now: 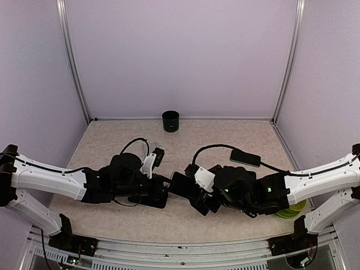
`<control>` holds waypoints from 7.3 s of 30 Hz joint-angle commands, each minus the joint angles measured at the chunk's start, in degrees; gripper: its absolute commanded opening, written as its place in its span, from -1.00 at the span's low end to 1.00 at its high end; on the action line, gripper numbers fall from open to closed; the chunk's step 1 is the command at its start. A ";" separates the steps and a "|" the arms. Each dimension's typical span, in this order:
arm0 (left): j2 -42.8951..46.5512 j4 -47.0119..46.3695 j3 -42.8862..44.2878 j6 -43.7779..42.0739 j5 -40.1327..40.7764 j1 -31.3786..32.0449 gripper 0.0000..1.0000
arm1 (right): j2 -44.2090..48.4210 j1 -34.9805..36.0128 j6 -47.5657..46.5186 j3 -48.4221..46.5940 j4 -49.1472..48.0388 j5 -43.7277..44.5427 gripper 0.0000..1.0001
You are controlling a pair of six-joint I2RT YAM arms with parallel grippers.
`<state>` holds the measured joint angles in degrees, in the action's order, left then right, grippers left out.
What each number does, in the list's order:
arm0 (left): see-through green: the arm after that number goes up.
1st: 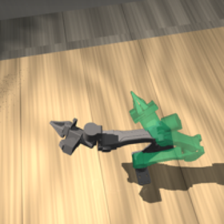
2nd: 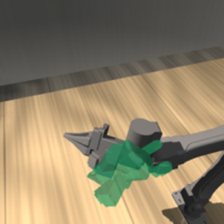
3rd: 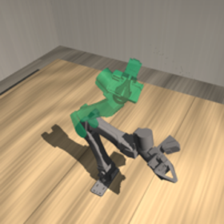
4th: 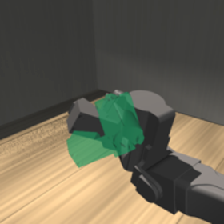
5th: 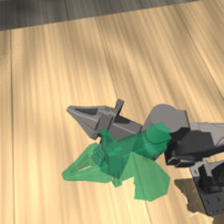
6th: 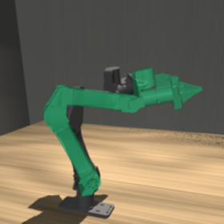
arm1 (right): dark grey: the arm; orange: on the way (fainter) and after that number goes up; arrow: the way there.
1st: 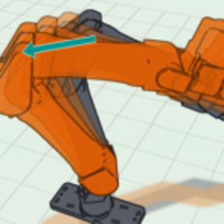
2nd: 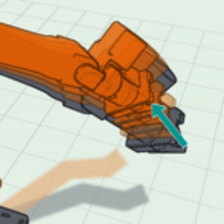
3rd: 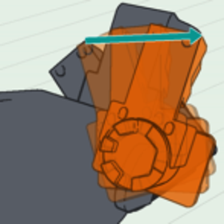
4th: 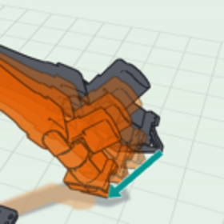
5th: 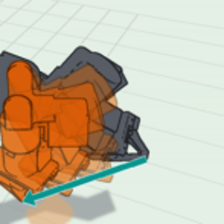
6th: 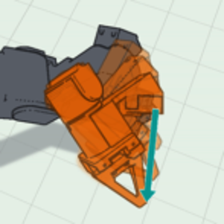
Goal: Put the phone into the phone case
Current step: Pass from the right arm to the left, then pass from the left arm to the right, then install the phone into the phone case.
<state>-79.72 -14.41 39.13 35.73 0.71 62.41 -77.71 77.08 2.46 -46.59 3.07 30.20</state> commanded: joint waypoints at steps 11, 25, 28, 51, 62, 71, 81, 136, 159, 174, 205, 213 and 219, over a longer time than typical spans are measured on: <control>14.26 -14.31 -7.71 -1.42 1.79 -0.67 -1.00 | 18.73 -9.79 12.85 8.52 -7.52 -15.89 0.99; 14.50 -18.68 -9.53 -0.59 0.49 -0.66 -1.00 | 10.93 -18.04 23.35 5.10 -6.33 -28.68 0.99; 14.68 -19.37 -9.75 -0.59 0.00 -0.70 -1.00 | 9.48 -18.98 26.13 4.48 -7.51 -30.08 0.99; 14.46 -31.01 -14.35 2.97 -2.00 -0.66 -1.00 | 5.82 -21.44 39.35 8.44 -20.91 -38.54 0.92; 14.12 -35.20 -15.63 4.33 -3.56 -0.69 -1.00 | 2.35 -21.53 41.23 9.48 -29.88 -48.11 0.92; 12.87 -37.22 -16.02 5.49 -4.75 -0.66 -1.00 | -0.83 -21.53 43.16 8.47 -34.40 -54.76 0.87; 11.55 -37.97 -16.20 6.79 -4.98 -0.67 -1.00 | -1.94 -21.53 44.24 8.29 -38.30 -58.39 0.78; 23.86 -8.25 -20.08 11.01 14.07 -8.43 0.27 | 5.66 -21.71 36.50 7.84 -27.90 -55.23 -1.00; 17.06 5.53 -21.81 18.79 13.79 -15.45 0.33 | -1.05 -21.80 37.52 3.45 -17.44 -48.76 -1.00; 7.92 -1.28 -22.55 17.87 10.89 -16.53 0.33 | -1.13 -21.80 37.61 3.61 -16.63 -48.00 -1.00; -2.92 -15.74 -21.17 15.95 3.96 -12.38 0.32 | -8.04 -23.96 46.47 0.33 -11.07 -48.46 -1.00; -7.95 -16.85 -18.04 14.64 4.15 -11.25 0.31 | -8.23 -26.31 49.32 1.40 -11.10 -51.22 -1.00; -8.89 -15.15 -17.43 16.63 7.10 -13.00 0.32 | -8.68 -27.07 49.42 1.43 -10.55 -51.73 -1.00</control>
<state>-87.64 -31.35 21.08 51.46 5.63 50.52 -85.97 50.46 51.09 -44.84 -6.46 -20.03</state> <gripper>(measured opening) 0.658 0.058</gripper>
